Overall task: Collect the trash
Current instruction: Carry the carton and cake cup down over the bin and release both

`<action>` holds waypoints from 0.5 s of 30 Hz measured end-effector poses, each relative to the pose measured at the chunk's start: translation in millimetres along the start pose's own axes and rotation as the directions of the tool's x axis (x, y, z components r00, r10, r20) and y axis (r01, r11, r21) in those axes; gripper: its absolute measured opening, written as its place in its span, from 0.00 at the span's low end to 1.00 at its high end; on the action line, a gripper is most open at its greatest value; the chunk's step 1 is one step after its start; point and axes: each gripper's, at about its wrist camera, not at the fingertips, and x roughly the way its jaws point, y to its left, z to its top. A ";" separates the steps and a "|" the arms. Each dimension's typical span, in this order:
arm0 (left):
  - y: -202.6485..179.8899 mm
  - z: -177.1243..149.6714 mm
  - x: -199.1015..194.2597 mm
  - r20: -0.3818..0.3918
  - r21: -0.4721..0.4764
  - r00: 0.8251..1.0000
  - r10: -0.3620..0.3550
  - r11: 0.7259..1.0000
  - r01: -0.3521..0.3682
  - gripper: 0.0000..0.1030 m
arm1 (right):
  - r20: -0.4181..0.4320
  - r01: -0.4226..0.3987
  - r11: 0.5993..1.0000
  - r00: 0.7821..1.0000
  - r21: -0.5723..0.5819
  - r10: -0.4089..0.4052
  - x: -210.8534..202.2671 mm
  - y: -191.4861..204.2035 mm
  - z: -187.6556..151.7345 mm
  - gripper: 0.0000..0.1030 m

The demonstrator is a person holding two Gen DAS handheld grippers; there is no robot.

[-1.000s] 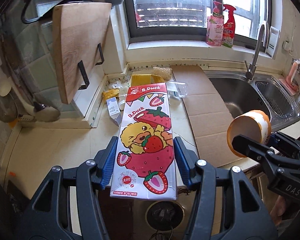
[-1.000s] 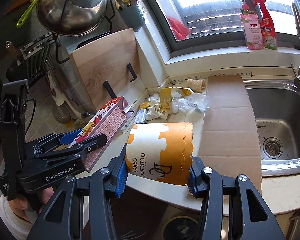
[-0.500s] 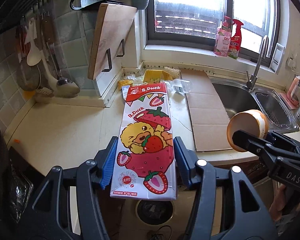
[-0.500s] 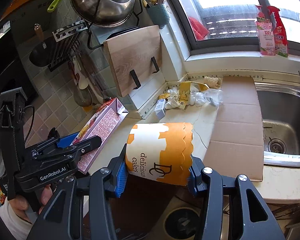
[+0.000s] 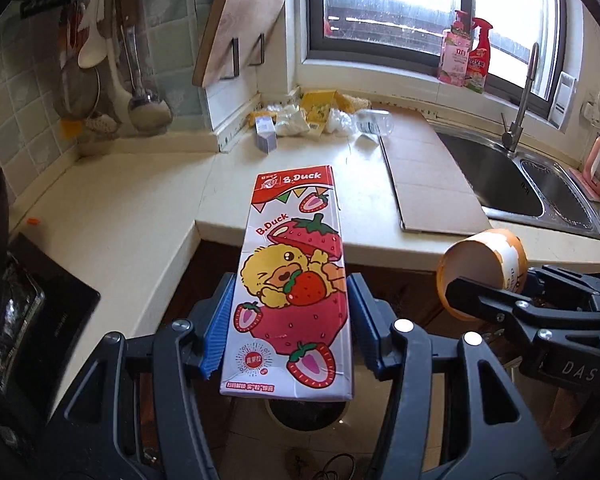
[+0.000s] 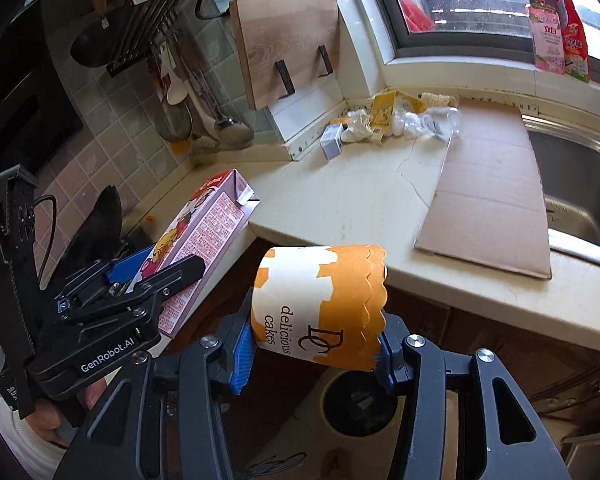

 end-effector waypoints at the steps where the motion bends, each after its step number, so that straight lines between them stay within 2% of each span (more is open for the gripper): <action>1: 1.3 -10.9 7.4 -0.016 -0.014 1.000 -0.006 1.000 0.006 0.50 | -0.015 -0.003 1.000 1.000 0.004 0.003 7.7 -0.1 -6.7 0.47; 8: 3.9 -81.8 67.0 -0.105 -0.020 0.994 -0.026 1.000 0.024 0.50 | -0.078 0.018 1.000 0.997 0.006 -0.018 66.4 -16.2 -67.8 0.47; 15: 3.8 -154.3 137.8 -0.167 -0.013 0.985 -0.039 0.999 0.038 0.50 | -0.135 0.010 0.999 0.991 0.044 -0.004 144.8 -49.9 -137.9 0.47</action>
